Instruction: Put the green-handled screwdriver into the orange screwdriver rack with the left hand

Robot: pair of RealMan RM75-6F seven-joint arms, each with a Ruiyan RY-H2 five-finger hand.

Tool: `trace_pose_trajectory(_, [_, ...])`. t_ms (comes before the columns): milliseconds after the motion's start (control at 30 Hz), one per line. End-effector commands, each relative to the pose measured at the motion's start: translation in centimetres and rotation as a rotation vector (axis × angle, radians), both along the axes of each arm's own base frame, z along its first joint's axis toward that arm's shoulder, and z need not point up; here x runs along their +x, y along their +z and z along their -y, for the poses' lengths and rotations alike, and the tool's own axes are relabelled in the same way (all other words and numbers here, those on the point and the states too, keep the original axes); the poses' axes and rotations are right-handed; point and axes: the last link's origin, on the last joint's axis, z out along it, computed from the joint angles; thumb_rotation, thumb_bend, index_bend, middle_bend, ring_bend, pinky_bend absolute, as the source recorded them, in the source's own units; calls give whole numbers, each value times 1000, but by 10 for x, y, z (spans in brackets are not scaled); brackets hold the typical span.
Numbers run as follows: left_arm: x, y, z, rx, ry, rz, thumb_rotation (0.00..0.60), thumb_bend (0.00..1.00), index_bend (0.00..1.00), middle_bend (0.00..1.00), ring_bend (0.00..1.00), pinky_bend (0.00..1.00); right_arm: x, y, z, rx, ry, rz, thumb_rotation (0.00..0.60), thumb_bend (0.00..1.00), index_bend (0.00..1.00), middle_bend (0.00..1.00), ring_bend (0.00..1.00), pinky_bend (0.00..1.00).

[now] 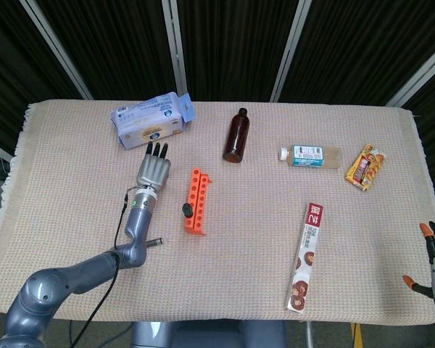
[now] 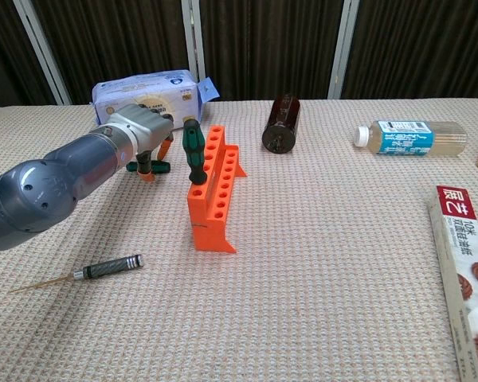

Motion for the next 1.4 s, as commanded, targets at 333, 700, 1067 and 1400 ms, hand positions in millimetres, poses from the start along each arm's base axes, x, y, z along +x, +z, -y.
trace_pose_trajectory(333, [-4,1,-6,44,7,-1,600,224,424,16,0,0,0,0,-1,-1,-4,-1,600,0,0,0,0,29])
trace_pose_trajectory(700, [-4,-10,-2,12,5,-18,600,425,431,18,0,0,-1,1,-3,-5,-16,-4,600,0,2,0,0,33])
trace_pose_trajectory(1067, [-7,-4,-2,22,19,41,600,447,497,28,0,0,-1,1,-2,-4,-16,-3,600,0,4,0,0,34])
trace_pose_trajectory(1400, [-11,39,-5,120,25,382,600,447,595,94,0,0,1,1,-2,-1,1,1,600,0,4,0,0,33])
